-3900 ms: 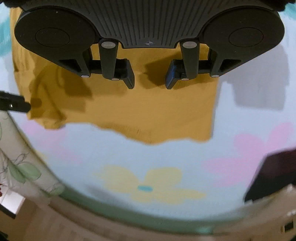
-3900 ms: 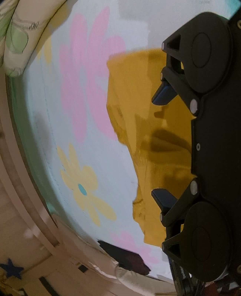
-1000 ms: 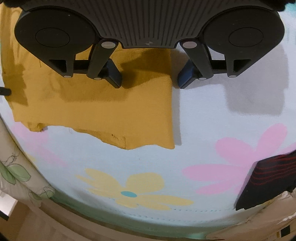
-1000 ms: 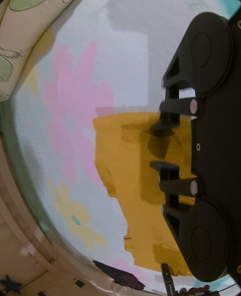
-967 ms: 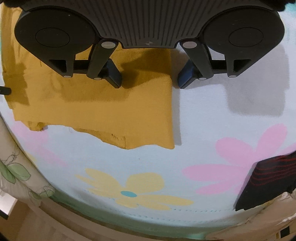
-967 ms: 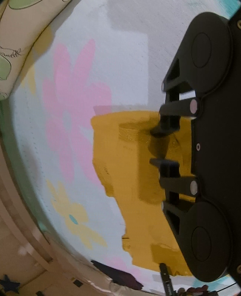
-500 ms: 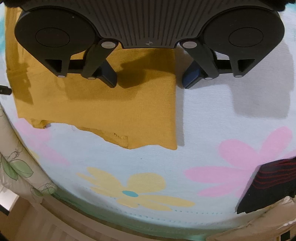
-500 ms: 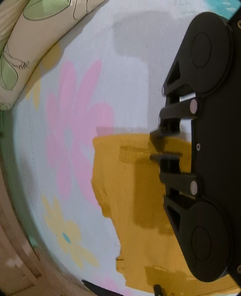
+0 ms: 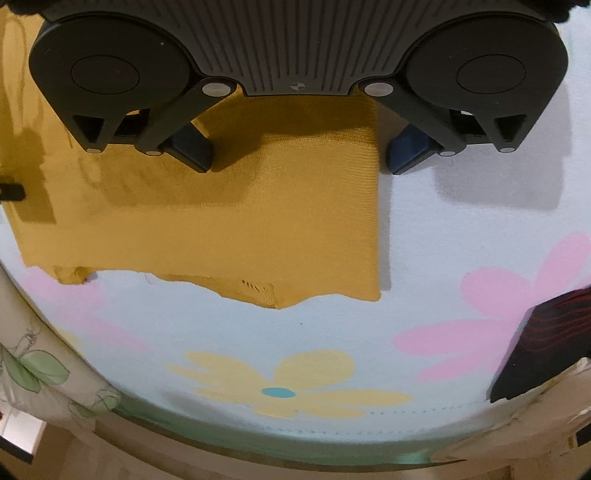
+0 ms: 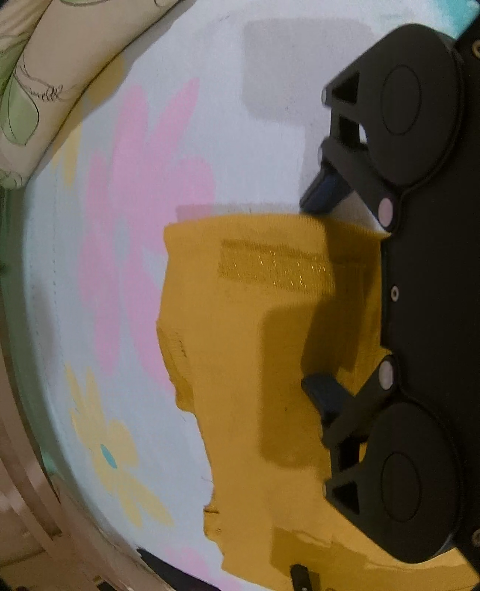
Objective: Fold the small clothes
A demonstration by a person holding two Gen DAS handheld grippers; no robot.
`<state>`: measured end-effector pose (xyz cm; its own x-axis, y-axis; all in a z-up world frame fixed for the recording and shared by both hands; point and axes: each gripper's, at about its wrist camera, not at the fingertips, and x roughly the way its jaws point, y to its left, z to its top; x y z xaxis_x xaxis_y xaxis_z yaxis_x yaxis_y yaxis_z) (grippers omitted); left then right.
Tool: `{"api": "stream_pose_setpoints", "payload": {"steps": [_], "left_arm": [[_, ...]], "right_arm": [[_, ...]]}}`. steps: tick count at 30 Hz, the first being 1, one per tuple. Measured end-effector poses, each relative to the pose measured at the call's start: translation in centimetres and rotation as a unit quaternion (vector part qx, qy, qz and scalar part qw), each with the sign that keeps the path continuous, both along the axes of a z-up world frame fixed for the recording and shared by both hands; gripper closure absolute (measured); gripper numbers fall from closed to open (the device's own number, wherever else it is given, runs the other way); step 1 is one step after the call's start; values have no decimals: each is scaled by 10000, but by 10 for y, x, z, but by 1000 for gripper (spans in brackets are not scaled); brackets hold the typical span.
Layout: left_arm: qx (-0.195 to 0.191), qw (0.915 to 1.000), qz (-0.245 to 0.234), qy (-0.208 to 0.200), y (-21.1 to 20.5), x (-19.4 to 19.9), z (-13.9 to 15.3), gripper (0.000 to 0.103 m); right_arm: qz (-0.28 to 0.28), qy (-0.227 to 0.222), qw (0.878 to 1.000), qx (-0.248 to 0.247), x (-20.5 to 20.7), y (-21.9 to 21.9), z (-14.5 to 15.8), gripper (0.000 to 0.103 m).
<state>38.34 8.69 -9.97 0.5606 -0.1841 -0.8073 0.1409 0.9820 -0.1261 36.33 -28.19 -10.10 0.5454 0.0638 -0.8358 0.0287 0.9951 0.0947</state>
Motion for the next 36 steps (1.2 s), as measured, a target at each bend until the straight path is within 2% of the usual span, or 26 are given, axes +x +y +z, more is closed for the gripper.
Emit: {"api": "stream_pose_setpoints", "payload": {"steps": [8,12,15,19,23,25,29,32,36], "left_arm": [[114,9989,160,-414,-5,-13,-4,0],[165,9992,160,-316,-5,-10,2,2],[216,9988,304,-326,-4,-10,12,24],[303,9965,599,-498,1,-22,36,27],[55,9931,819,-836,7,-47,70,27],[-65,9913,855,-1003,8,-65,89,27],[-112,9863,935,-1351,6,-105,121,27],[-95,9821,987,-1601,8,-141,138,27],[-124,9780,1124,-1754,11,-181,143,27]], "right_arm": [[-47,-183,9997,-141,-8,5,-3,0],[16,-283,9995,-145,-11,4,-3,0],[57,-196,9998,-65,-11,1,2,1],[-104,-267,9994,-204,-22,-3,16,2],[-109,-582,9976,-346,-45,-5,44,2],[-101,-741,9969,-231,-61,-6,60,2],[50,-1140,9932,-212,-99,2,93,2],[158,-1501,9884,-143,-139,9,115,1],[169,-1692,9852,211,-183,16,126,1]]}}
